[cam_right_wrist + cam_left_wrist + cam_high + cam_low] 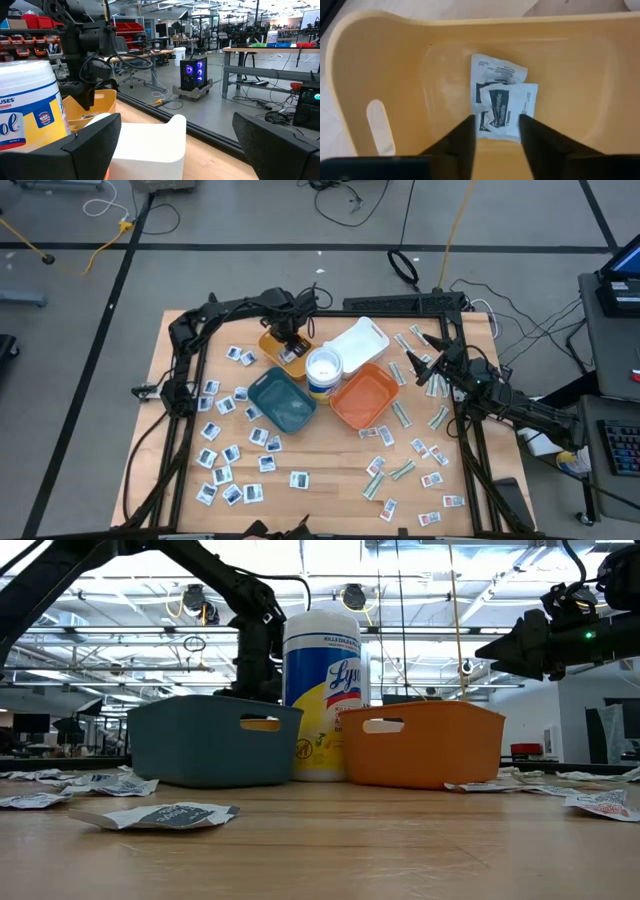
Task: Pick & Place First Aid Supplies
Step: Put the black pad into the yellow bin
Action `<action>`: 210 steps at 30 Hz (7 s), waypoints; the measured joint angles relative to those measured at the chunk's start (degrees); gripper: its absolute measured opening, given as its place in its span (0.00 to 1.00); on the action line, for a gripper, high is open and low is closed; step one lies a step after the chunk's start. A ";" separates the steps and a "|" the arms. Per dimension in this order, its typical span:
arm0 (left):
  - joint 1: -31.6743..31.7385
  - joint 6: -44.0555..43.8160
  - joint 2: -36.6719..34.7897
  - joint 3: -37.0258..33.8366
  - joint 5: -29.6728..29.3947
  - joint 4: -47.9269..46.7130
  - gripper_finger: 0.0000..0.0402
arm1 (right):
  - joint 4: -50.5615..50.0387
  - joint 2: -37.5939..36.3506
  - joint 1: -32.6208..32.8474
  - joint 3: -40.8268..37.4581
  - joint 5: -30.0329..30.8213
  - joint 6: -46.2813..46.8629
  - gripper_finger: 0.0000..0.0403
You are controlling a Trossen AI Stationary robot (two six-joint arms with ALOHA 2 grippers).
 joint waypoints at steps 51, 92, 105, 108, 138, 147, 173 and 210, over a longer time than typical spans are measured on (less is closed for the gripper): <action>-12.74 3.68 -31.43 -33.06 11.14 -16.69 0.69 | 0.00 0.01 -0.02 -0.01 0.00 -0.01 0.94; -20.11 -20.73 -39.28 -60.24 6.44 10.03 0.68 | 0.00 0.02 -0.02 -0.01 0.00 0.00 0.94; -20.31 -22.36 -39.41 -60.26 7.92 10.36 0.31 | 0.00 0.05 -0.02 -0.01 0.00 -0.01 0.94; -20.31 -22.43 -39.41 -60.26 9.31 10.38 0.17 | 0.00 0.05 -0.02 -0.01 0.00 0.01 0.94; -16.39 -24.16 -51.71 -48.29 10.54 -9.25 0.01 | 0.00 0.05 -0.01 0.00 0.00 -0.01 0.94; -9.49 -18.39 -42.72 -36.94 8.30 -9.53 0.01 | 0.00 0.05 0.00 0.00 0.02 -0.01 0.94; 2.03 -1.51 -5.94 6.86 7.54 -15.98 0.01 | 0.00 0.05 -0.01 -0.01 0.01 0.02 0.94; -0.54 -2.12 3.91 7.72 3.12 -4.61 0.61 | 0.00 0.05 -0.02 -0.02 0.00 0.01 0.94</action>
